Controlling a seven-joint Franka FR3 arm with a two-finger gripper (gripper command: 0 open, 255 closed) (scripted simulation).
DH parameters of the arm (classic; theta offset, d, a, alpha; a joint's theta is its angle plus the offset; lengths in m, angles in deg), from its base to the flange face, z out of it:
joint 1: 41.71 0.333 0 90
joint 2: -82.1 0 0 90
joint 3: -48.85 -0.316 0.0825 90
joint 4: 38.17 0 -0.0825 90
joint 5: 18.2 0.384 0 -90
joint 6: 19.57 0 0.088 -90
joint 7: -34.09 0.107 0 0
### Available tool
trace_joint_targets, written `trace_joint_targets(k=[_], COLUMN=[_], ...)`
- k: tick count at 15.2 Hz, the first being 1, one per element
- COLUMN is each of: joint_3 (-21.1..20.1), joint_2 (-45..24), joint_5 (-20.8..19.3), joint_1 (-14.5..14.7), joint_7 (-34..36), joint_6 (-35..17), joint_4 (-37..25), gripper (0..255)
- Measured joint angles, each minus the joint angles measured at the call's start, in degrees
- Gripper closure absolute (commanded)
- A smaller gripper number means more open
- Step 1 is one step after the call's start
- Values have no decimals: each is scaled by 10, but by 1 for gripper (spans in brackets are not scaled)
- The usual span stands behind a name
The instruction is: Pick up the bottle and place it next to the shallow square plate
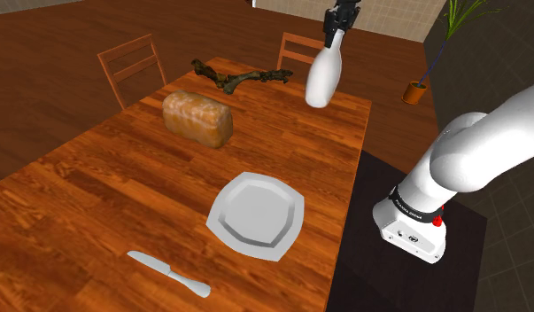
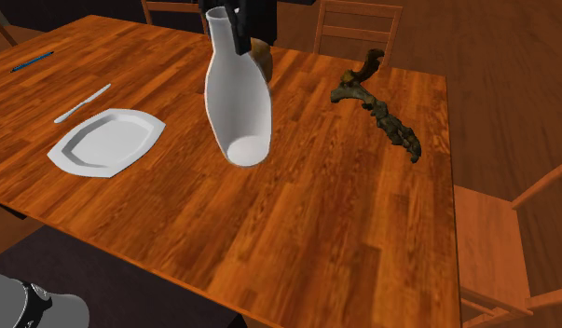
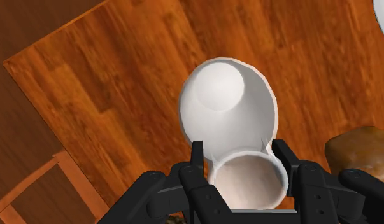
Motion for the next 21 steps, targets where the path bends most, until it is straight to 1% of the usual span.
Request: trace_joint_targets(k=[5,11,18,21], joint_3=[-49,-108,-184,-215], joint_2=[58,102,122,121], joint_5=[9,33,70,85], joint_1=[18,42,71,82], joint_7=[64,137,230,268], joint_6=[28,70,110,134], joint_4=[32,37,16,-10], gripper=[255,255,255,255])
